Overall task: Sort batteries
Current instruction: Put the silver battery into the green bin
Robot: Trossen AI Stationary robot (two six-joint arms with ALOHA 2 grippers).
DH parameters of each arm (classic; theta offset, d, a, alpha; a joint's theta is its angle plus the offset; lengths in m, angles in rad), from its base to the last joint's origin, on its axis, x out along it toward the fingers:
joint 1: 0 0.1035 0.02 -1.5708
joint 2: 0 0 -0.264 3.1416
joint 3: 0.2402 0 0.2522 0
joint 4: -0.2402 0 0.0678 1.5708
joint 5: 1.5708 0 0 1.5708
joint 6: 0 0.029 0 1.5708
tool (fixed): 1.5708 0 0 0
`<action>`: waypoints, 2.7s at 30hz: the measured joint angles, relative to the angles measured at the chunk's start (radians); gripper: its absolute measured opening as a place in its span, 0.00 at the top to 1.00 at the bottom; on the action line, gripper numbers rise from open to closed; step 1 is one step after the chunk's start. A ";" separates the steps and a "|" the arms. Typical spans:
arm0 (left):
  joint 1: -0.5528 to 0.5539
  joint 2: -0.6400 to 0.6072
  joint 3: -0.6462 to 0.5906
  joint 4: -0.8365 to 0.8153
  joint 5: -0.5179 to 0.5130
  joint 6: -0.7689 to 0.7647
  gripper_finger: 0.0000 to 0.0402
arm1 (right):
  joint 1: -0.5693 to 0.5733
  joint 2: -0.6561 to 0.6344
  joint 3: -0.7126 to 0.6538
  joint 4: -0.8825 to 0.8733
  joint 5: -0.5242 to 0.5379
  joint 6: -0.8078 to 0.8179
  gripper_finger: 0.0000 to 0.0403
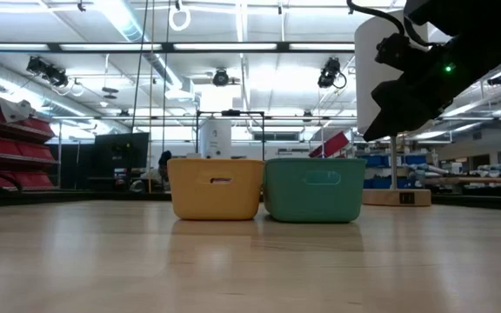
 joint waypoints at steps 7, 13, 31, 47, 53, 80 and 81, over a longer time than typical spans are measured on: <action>-0.013 0.002 0.000 -0.030 -0.040 0.112 0.42 | 0.000 0.000 0.000 -0.002 -0.002 0.000 0.60; -0.012 0.003 0.000 -0.054 -0.045 0.235 0.55 | 0.000 0.000 0.000 -0.004 -0.009 0.001 0.60; 0.069 0.012 0.018 -0.119 -0.205 0.257 0.73 | -0.001 0.000 0.000 -0.008 -0.010 0.000 0.60; 0.312 -0.047 0.009 -0.148 -0.444 0.293 0.77 | -0.015 0.000 0.000 -0.013 -0.010 -0.019 0.60; 0.423 -0.087 0.012 -0.141 -0.435 0.395 0.81 | -0.015 0.000 0.000 -0.025 -0.010 -0.019 0.60; 1.106 -0.241 -0.136 -0.336 -0.287 0.563 0.37 | -0.019 0.000 0.000 -0.035 -0.008 -0.025 0.60; 1.137 -0.244 -0.148 -0.307 -0.260 0.598 0.38 | -0.019 0.000 0.000 -0.036 -0.008 -0.025 0.60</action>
